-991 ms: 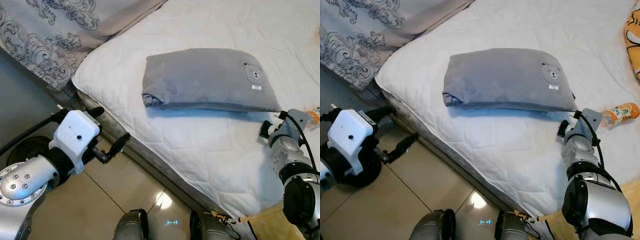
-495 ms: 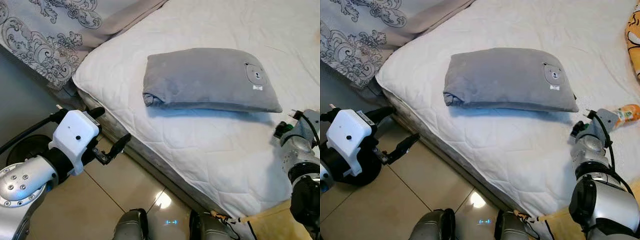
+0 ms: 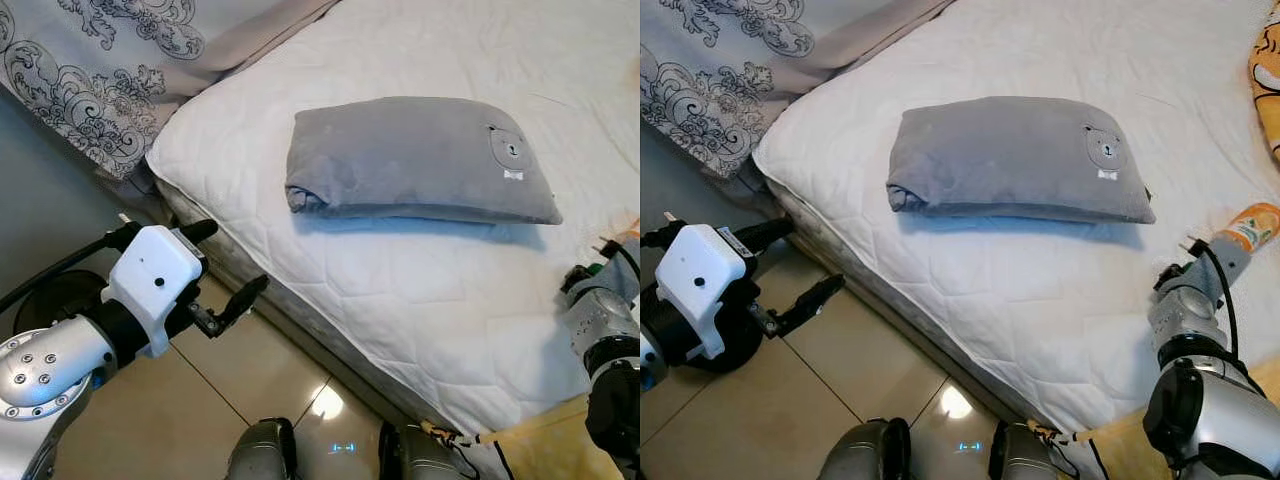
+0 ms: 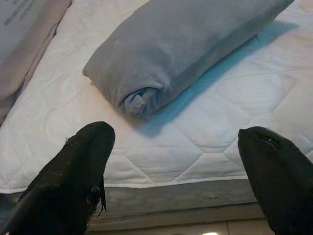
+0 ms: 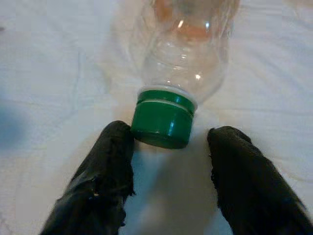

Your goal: Clean up the room

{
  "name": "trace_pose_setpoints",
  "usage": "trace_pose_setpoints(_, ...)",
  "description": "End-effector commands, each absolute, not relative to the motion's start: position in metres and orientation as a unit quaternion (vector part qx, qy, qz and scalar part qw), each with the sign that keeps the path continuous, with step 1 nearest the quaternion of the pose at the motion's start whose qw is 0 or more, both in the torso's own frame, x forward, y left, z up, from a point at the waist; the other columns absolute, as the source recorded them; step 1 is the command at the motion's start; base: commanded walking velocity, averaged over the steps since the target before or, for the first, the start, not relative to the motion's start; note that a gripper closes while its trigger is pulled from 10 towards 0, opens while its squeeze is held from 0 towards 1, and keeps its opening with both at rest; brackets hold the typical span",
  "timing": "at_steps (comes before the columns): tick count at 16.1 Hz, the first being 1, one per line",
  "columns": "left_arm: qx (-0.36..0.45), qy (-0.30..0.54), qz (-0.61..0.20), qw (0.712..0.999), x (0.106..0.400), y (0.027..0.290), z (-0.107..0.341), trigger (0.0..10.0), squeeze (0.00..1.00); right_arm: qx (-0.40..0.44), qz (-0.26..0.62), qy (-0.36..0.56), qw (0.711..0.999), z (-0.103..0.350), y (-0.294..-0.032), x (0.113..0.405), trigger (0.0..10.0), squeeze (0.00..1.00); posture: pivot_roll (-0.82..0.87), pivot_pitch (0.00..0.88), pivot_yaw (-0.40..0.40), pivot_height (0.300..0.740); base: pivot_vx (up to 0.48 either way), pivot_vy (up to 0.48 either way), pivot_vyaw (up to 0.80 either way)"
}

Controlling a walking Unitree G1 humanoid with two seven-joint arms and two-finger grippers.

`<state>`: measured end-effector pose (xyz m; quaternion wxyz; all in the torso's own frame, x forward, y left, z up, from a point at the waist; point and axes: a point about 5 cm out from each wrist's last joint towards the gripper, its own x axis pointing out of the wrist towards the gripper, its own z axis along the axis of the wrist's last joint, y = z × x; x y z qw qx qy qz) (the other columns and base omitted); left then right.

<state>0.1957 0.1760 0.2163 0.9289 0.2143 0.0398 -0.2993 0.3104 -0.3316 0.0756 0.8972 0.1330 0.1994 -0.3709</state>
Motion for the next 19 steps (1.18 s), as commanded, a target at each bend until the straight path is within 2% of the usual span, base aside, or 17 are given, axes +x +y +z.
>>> trace_pose_setpoints(1, 0.22, 0.043, -0.307, 0.925, 0.192, 0.174, 0.217, 10.0, 0.0, 0.142, -0.381, 0.215, 0.888, 0.068, -0.334, 0.303, 0.0, 0.0, 0.26, 0.23, 0.07, 0.74, 0.0, 0.0, 0.0)
trace_pose_setpoints(13, 0.219, 0.045, -0.313, 0.923, 0.19, 0.174, 0.216, 10.0, 0.0, 0.131, -0.368, 0.21, 0.896, 0.067, -0.336, 0.301, 0.0, 0.0, 0.25, 0.222, 0.069, 0.74, 0.0, 0.0, 0.0)
trace_pose_setpoints(17, 0.19, 0.062, -0.293, 0.935, 0.178, 0.169, 0.198, 10.0, 0.0, 0.139, -0.348, 0.193, 0.907, 0.058, -0.327, 0.299, 0.0, 0.0, 0.21, 0.138, 0.025, 0.74, 0.0, 0.0, 0.0)
trace_pose_setpoints(19, 0.143, 0.098, -0.248, 0.953, 0.169, 0.172, 0.17, 10.0, 0.0, 0.1, -0.303, 0.171, 0.932, 0.047, -0.313, 0.294, 0.0, 0.0, 0.14, 0.019, -0.009, 0.74, 0.0, 0.0, 0.0)
